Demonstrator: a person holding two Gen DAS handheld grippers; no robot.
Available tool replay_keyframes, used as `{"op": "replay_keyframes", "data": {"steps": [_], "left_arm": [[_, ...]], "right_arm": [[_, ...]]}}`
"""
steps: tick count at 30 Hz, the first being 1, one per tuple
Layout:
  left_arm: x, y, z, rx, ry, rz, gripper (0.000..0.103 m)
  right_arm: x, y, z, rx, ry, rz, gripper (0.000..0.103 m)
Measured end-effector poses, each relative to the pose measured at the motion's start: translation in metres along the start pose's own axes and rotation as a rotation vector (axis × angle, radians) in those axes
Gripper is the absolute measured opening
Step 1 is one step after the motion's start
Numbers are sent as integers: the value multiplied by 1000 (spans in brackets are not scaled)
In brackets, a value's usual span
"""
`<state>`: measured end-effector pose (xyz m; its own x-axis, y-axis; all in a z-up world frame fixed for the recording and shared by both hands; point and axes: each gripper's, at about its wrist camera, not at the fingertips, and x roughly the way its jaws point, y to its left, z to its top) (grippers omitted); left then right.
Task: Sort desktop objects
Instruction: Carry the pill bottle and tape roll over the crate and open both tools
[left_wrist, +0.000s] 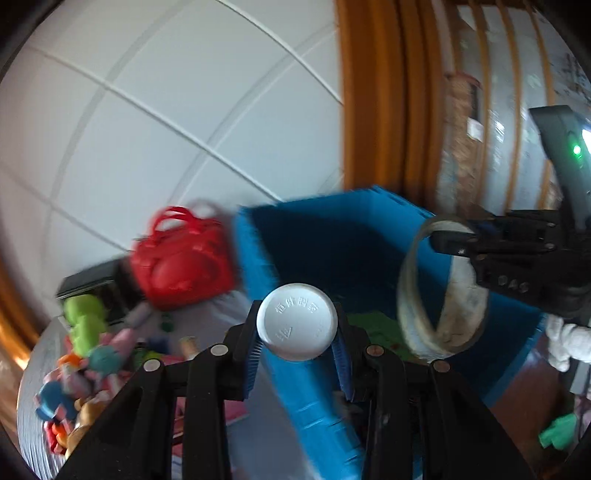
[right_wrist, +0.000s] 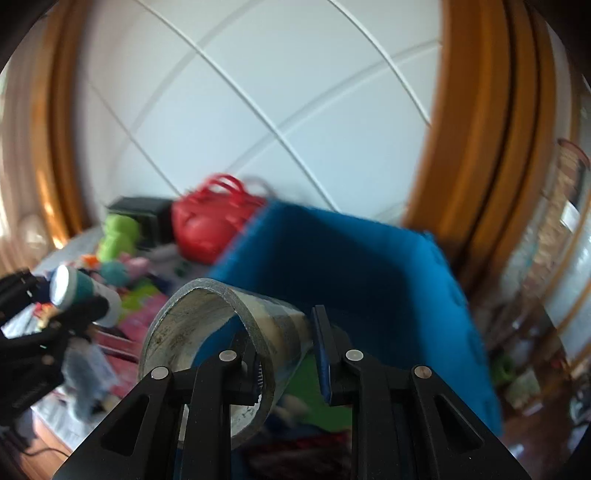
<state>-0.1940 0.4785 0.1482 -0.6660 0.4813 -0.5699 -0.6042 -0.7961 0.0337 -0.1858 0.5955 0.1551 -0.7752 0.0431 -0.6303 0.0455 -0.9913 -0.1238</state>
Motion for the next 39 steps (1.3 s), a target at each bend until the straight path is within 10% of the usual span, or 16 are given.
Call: {"op": "replay_keyframes", "data": {"steps": [15, 27, 33, 39], "left_arm": [[179, -122, -10, 155, 662, -139, 34], [209, -131, -13, 178, 736, -90, 34], [209, -132, -16, 180, 738, -91, 70], [206, -132, -16, 181, 733, -84, 70]], "right_arm": [[117, -83, -77, -190, 504, 30, 22], [142, -111, -95, -200, 600, 38, 37], [149, -110, -94, -201, 604, 37, 46], [147, -109, -93, -220, 603, 24, 79]]}}
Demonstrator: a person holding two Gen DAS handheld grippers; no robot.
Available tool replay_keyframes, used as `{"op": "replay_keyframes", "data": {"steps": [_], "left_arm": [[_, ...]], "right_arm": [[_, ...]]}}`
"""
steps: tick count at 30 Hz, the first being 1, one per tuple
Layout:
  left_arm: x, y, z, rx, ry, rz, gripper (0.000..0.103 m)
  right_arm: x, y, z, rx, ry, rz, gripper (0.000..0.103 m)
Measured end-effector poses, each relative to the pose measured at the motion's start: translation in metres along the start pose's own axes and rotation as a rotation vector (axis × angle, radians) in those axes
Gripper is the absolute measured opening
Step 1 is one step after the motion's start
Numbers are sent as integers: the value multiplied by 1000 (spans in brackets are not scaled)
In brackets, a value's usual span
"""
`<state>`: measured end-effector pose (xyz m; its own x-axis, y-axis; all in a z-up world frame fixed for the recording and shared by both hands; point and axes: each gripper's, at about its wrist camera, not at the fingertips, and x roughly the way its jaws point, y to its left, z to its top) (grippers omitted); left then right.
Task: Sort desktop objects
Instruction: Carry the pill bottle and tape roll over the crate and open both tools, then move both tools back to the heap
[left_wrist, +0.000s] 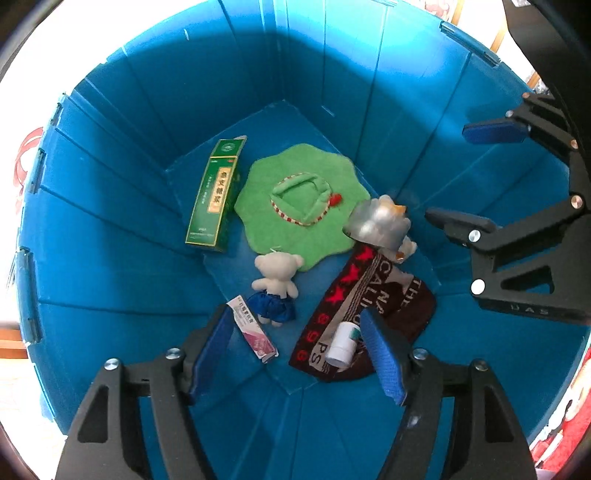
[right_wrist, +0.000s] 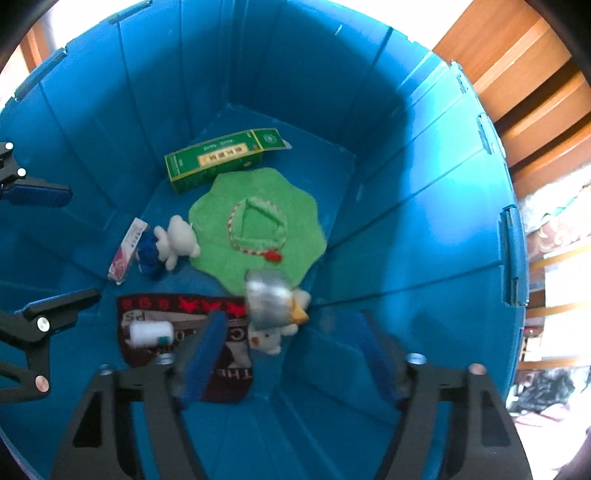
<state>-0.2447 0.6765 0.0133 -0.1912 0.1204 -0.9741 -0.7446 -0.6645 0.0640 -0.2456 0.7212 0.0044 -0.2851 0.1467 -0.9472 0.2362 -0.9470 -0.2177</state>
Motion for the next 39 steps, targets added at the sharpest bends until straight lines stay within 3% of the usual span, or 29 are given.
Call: {"op": "replay_keyframes", "data": {"steps": [7, 13, 16, 20, 27, 29, 33, 37, 39], "left_arm": [[-5, -1, -4, -2, -10, 0, 70], [-20, 0, -13, -7, -39, -2, 70], [-37, 5, -22, -15, -94, 7, 70], [-75, 17, -42, -38, -220, 63, 70], [-134, 61, -110, -198, -414, 211, 70], [-147, 77, -136, -240, -464, 229, 70], [-173, 112, -196, -341, -574, 191, 70], [-189, 143, -260, -437, -646, 338, 70], [-189, 159, -289, -483, -653, 353, 70]], "right_arm": [[-3, 1, -6, -1, 2, 23, 98], [-19, 3, -11, 15, -30, 29, 103], [-37, 5, -16, 32, -79, 31, 103], [-77, 15, -26, 67, -213, 66, 103], [-149, 62, -35, 106, -522, 184, 103], [-160, 77, -35, 109, -593, 211, 103], [-188, 125, -36, 132, -778, 245, 103], [-202, 171, -31, 138, -886, 349, 103], [-204, 196, -24, 133, -906, 455, 103]]}}
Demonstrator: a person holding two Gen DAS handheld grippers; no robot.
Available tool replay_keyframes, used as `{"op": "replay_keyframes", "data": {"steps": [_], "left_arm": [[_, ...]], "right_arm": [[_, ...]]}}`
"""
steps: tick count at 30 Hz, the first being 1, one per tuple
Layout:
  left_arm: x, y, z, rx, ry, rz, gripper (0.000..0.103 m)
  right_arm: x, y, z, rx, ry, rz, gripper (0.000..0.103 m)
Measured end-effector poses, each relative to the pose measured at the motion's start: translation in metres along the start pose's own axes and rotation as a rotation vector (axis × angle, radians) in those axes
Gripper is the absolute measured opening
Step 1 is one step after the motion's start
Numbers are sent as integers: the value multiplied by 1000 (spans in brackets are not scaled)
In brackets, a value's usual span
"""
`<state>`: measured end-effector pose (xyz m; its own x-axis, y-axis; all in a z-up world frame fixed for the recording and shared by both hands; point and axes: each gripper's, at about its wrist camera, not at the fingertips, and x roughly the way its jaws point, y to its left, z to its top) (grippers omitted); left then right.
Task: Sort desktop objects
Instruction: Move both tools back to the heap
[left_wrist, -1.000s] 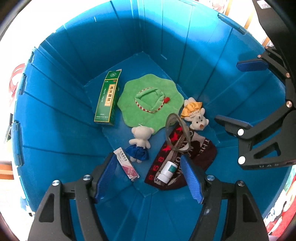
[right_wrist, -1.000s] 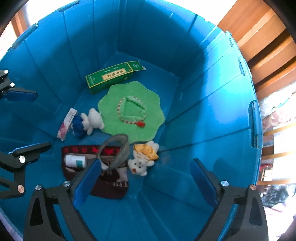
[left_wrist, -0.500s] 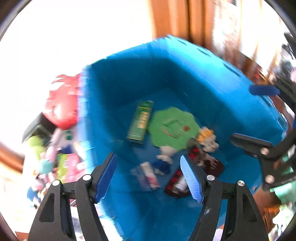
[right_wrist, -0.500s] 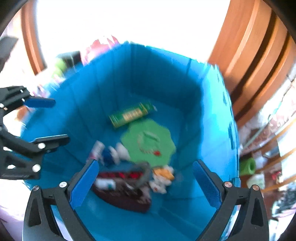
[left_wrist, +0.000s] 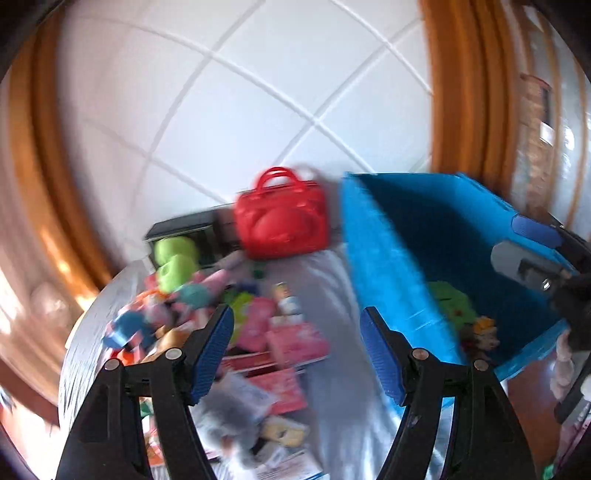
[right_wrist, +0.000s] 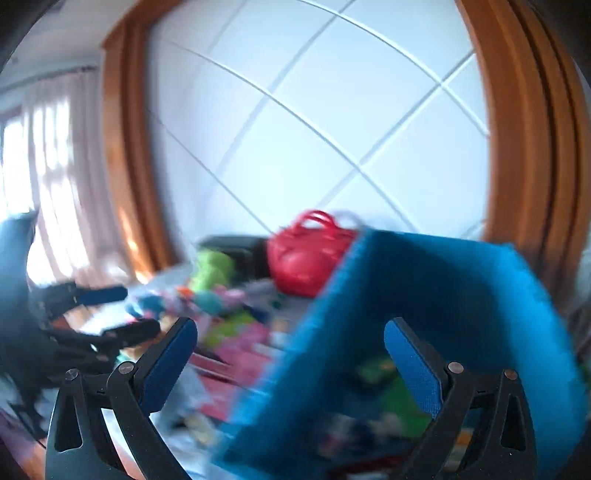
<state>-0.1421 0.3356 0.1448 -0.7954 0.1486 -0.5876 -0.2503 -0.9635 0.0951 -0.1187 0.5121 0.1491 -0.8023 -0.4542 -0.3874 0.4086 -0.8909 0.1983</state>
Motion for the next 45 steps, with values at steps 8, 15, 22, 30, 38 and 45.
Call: {"op": "replay_keyframes", "data": {"steps": [8, 15, 22, 30, 38, 45], "left_arm": [[4, 106, -85, -202, 3, 148, 70], [23, 166, -175, -319, 95, 260, 70], [40, 213, -258, -457, 203, 342, 70], [58, 268, -315, -521, 321, 439, 70], [89, 305, -331, -571, 370, 418, 70], [71, 356, -332, -617, 343, 485, 70]], "right_arm": [[61, 85, -29, -25, 20, 210, 103], [105, 124, -88, -43, 74, 195, 103], [168, 121, -149, -35, 338, 193, 103], [203, 89, -210, 15, 499, 112, 103], [215, 80, -220, 33, 574, 53, 103], [216, 71, -224, 45, 590, -5, 103]]}}
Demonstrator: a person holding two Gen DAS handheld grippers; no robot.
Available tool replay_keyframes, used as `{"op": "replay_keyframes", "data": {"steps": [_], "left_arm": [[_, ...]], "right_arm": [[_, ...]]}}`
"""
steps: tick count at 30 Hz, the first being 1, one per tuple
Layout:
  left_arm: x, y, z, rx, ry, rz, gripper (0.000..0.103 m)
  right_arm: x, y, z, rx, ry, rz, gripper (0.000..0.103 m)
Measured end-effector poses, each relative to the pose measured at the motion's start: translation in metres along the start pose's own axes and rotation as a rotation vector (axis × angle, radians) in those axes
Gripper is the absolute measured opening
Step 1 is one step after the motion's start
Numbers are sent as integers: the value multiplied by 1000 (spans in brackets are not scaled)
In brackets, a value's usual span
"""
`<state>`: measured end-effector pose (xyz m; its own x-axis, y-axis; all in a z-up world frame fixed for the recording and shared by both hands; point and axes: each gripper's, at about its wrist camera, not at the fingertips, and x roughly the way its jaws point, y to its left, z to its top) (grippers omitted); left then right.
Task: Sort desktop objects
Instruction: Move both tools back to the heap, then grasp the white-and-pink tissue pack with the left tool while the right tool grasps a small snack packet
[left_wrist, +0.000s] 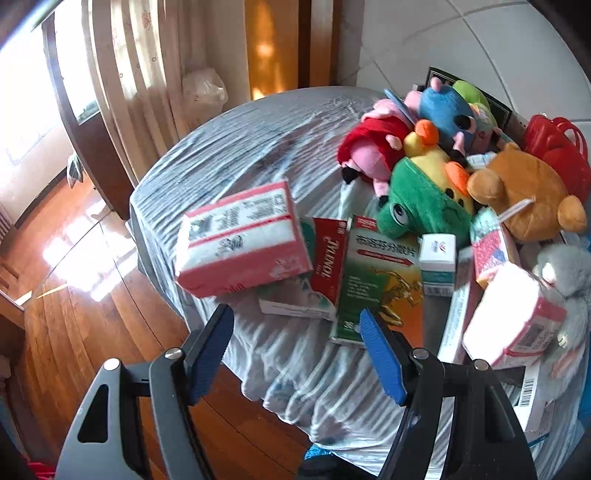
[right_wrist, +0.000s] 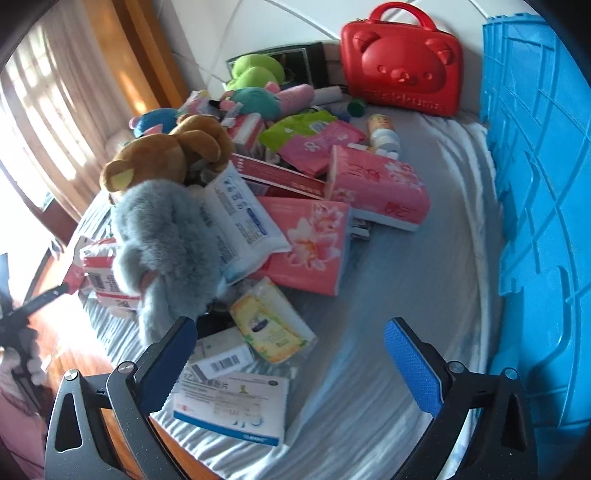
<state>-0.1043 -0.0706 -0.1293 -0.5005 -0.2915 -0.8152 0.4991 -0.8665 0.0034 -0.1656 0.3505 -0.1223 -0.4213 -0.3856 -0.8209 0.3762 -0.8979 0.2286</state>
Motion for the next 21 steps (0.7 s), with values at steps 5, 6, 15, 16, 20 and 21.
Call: {"op": "replay_keyframes", "data": {"steps": [5, 6, 15, 16, 20, 21], "left_arm": [[1, 35, 22, -45, -23, 39, 71], [3, 39, 24, -41, -23, 47, 71], [65, 46, 37, 289, 118, 59, 71], [74, 48, 46, 293, 125, 50, 71], [108, 59, 92, 219, 117, 19, 71], [118, 60, 103, 206, 128, 12, 70]], "right_arm": [[8, -1, 2, 35, 11, -6, 103], [9, 0, 2, 35, 17, -7, 103], [23, 9, 0, 28, 58, -54, 103], [24, 10, 0, 27, 62, -59, 103], [30, 15, 0, 37, 76, -88, 103], [31, 15, 0, 43, 79, -94, 103]]}}
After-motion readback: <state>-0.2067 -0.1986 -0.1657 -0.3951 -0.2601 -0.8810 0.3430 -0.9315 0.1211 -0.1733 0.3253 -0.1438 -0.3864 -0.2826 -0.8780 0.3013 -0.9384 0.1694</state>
